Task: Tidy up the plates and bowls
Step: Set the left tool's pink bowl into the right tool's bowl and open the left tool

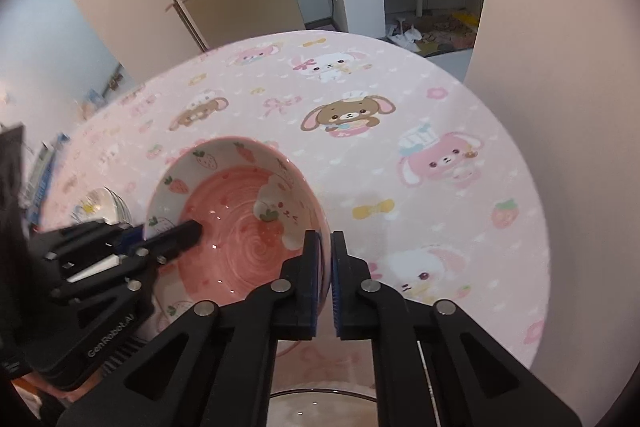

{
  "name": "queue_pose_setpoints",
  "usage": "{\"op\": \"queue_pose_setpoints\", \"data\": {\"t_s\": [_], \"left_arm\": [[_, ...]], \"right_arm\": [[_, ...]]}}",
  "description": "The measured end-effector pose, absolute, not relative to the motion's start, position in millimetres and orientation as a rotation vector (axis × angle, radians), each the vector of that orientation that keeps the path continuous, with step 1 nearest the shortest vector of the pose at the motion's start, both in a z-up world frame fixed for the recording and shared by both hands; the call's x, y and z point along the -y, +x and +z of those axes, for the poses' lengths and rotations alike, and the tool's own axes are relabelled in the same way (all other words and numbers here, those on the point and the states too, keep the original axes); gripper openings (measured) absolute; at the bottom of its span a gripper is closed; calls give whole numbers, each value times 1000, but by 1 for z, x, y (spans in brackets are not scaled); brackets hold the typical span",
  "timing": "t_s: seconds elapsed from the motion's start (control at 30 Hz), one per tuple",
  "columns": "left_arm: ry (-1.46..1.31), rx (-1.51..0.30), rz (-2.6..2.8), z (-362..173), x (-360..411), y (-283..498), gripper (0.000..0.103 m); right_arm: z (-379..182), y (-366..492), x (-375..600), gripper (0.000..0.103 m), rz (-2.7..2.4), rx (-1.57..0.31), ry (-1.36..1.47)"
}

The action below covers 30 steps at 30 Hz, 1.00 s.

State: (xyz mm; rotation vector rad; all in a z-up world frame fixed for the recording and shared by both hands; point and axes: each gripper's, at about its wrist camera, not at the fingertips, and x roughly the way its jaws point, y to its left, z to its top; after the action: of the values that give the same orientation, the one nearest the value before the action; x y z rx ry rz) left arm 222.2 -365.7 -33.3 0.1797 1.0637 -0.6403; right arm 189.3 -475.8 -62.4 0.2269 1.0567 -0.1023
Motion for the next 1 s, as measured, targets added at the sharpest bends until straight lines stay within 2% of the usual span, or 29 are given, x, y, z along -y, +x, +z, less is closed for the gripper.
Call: {"op": "queue_pose_setpoints", "data": {"t_s": [0.4,1.0], "left_arm": [[212,-1019,-596,-20,355,218,9],[276,-993,-572,-39,369,214,12]], "right_arm": [[-52,189,456,8,-134,-1025,158],[-60,190,440,10,-218,-1015,-1]]}}
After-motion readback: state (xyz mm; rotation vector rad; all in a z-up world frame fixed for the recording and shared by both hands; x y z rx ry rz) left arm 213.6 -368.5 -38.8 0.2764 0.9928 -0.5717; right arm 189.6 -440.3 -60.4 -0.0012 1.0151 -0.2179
